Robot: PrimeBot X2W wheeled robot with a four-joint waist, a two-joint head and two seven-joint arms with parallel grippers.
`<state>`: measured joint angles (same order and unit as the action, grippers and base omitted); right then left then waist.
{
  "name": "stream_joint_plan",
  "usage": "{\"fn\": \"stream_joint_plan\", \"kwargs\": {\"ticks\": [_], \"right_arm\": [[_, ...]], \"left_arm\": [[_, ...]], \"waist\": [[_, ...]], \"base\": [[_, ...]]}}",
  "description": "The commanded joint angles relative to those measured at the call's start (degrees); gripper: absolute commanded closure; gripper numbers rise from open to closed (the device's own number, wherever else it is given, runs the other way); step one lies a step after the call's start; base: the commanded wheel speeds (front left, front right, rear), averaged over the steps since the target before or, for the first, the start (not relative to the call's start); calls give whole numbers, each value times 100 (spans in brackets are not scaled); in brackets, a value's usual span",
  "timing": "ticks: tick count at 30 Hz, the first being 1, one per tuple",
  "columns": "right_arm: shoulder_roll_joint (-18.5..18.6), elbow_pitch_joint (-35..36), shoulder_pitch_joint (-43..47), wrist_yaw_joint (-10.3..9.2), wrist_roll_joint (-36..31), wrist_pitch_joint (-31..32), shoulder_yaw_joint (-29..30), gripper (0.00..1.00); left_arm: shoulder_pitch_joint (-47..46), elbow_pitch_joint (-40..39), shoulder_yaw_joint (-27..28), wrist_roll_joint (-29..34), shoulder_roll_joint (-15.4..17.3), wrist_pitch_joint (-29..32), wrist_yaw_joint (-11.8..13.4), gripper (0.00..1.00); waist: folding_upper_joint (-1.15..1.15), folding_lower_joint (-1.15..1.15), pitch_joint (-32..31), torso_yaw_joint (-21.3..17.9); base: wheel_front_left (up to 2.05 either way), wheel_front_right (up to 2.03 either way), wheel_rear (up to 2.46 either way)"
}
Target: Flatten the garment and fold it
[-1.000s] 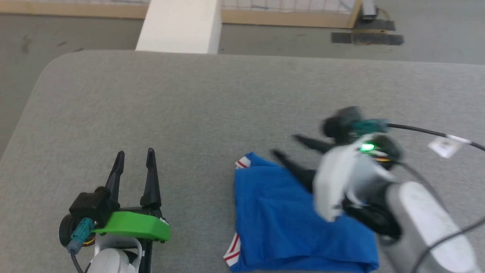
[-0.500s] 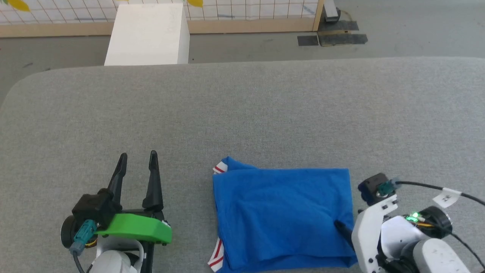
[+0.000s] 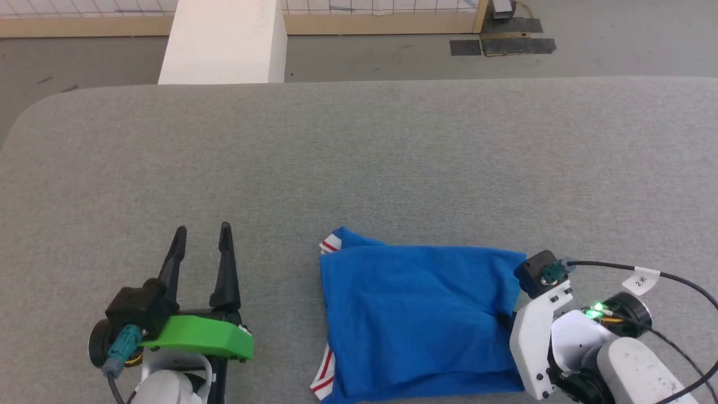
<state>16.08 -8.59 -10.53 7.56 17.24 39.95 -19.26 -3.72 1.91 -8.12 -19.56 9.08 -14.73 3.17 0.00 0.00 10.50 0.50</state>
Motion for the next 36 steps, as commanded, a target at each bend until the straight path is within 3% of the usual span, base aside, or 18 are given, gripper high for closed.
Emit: {"fn": "stream_joint_plan", "kwargs": {"ticks": [1,5,6,9,17,24,36], "right_arm": [[128,-57,-64,-8,53,-7,-108,100],[844,194,-596,-8,334,91,-625,100],[1156,210,-869,-8,455,119,-892,100],[1526,82,-1337,-8,673,112,-1295,100],[1881,-995,-2639,-8,905,-500,-1777,100],[2009,-2292,-3547,-8,940,-1313,-1720,100],[2127,-4598,-4482,-8,653,-2435,-670,100]], "left_arm": [[-13,-32,34,34,27,-23,48,0],[51,-187,147,37,74,-24,127,0],[57,-233,190,42,97,-24,168,0],[19,-282,232,48,132,-8,218,0],[-404,-433,241,206,301,210,333,0],[-723,-849,191,535,596,638,467,0],[-749,-1599,231,861,883,1178,721,0]], "waist": [[0,0,8,-110],[0,0,120,-739],[0,0,195,-1123],[0,0,329,-1742],[0,0,863,-2755],[0,0,1585,-2831],[0,0,2349,-2407]], "base": [[0,0,0],[0,0,0],[0,0,0],[0,0,0],[0,0,0],[0,0,0],[0,0,0]]}}
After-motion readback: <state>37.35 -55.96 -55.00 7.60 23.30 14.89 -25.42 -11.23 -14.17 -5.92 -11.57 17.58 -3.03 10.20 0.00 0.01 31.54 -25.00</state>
